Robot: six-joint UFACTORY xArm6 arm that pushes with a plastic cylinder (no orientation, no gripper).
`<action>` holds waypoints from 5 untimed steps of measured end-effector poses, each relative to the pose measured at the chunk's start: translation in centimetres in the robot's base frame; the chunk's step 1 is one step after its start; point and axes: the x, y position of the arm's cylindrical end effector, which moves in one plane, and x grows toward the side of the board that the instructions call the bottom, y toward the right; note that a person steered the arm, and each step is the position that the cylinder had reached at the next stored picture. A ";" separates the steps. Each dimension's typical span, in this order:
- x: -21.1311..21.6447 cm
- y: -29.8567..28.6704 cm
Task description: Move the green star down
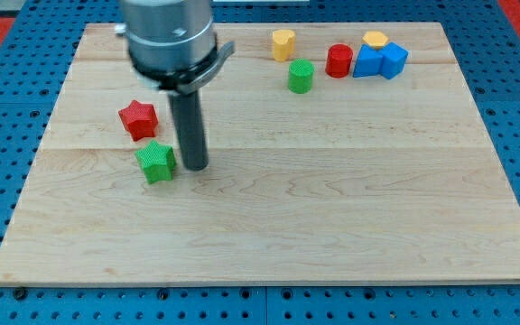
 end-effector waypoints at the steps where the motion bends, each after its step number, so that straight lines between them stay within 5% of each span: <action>1: 0.6 -8.1; 5: -0.3 -6.8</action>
